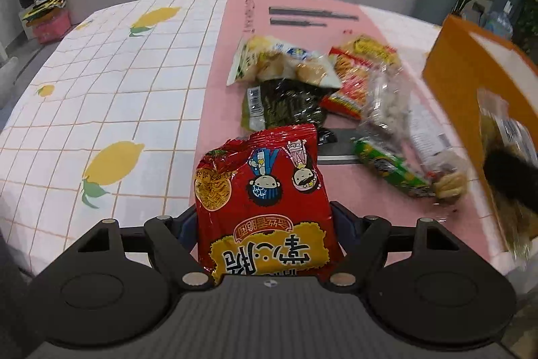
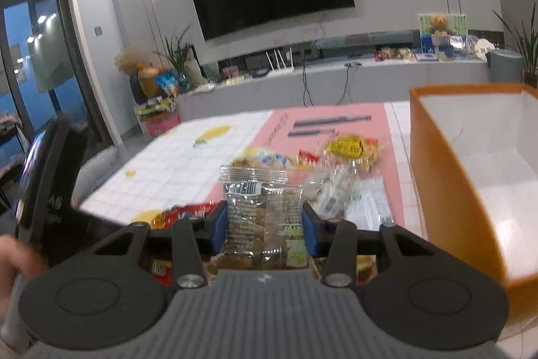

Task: Organize snacks
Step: 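Lift both bags and carry them over the orange box, then open the left tool dropping the noodle bag while the right tool releases the cracker bag into the box, then move the right tool back to the table and grasp the green sausage stick, then lift the green sausage stick with the right tool while the left tool grasps the bread bun bag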

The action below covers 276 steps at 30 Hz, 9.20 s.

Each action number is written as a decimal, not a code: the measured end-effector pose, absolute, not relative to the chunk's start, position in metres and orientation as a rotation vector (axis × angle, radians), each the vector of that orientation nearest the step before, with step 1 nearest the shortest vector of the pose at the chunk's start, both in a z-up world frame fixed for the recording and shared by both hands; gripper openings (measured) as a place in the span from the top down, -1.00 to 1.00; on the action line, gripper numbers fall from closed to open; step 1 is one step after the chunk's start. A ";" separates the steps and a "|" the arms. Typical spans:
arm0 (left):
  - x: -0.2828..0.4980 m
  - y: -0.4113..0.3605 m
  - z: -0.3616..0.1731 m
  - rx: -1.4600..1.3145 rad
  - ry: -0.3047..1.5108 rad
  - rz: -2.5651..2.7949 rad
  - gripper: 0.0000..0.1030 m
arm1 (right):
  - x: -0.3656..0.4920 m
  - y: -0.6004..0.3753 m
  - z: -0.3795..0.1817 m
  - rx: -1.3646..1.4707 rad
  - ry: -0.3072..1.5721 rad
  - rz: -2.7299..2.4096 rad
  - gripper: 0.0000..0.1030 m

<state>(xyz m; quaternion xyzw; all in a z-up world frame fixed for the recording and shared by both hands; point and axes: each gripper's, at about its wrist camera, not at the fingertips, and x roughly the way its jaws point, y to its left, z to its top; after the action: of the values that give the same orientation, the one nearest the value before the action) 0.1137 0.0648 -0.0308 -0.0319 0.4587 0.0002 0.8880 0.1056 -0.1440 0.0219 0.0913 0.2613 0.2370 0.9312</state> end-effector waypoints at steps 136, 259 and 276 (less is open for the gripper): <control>0.105 -0.056 0.042 -0.085 0.843 -0.203 -0.84 | 0.124 -0.291 0.055 0.200 0.436 0.203 -0.69; 0.095 0.120 -0.024 -0.354 0.851 0.009 -0.75 | 0.112 -0.110 -0.012 0.013 0.362 0.577 0.60; 0.104 0.049 -0.026 -0.277 0.869 -0.136 -0.76 | 0.113 -0.220 0.054 0.089 0.300 0.412 0.60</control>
<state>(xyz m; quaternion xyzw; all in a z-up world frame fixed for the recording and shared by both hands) 0.1036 0.0492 -0.0257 -0.1337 0.4194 -0.0657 0.8955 0.1129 -0.2199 0.0541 0.0439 0.1483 0.2036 0.9668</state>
